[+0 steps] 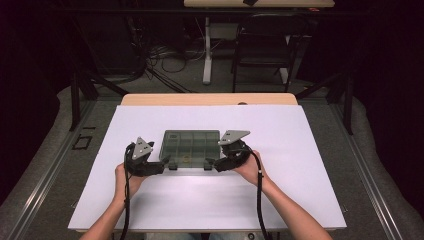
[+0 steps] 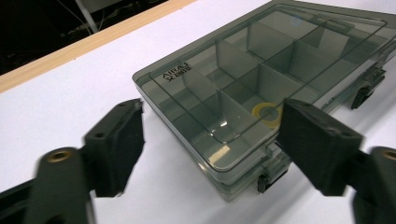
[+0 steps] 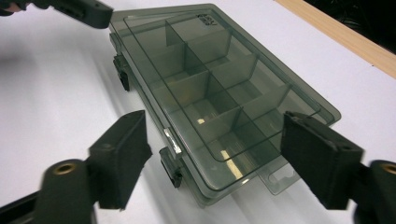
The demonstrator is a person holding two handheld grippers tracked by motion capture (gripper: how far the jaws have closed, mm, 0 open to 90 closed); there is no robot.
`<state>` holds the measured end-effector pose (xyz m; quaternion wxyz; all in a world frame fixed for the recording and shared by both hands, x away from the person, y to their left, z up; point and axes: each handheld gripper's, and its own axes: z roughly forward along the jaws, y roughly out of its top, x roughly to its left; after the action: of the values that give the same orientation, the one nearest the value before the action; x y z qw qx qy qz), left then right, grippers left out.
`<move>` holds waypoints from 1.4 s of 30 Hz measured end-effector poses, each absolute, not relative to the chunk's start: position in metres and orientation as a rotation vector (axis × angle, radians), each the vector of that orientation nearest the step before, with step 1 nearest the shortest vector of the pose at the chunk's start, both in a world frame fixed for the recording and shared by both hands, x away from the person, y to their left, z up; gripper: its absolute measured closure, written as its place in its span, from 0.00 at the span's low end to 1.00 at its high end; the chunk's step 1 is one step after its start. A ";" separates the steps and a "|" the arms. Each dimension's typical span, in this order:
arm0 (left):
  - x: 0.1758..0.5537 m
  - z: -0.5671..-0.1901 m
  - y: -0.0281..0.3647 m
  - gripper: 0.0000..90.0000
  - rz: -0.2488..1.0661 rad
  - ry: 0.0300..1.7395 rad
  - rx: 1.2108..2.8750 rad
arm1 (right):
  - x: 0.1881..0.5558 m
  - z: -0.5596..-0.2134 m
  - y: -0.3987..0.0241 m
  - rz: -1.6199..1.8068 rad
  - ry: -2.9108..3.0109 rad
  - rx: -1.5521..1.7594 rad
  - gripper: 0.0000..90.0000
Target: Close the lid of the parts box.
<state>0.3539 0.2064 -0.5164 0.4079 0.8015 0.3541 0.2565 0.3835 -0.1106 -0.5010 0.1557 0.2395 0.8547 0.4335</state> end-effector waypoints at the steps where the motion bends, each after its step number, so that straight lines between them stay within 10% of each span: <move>1: 0.352 -0.516 0.207 0.21 0.651 0.890 2.018 | 0.383 -0.500 -0.112 1.242 2.446 0.687 0.20; 42: 0.288 -0.524 0.221 0.02 0.627 0.836 2.076 | 0.322 -0.503 -0.177 1.253 2.324 0.786 0.01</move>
<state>0.2877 0.2206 -0.5238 0.3973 0.8198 0.3300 0.2476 0.3217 -0.1775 -0.5031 0.1920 0.2801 0.8280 0.4462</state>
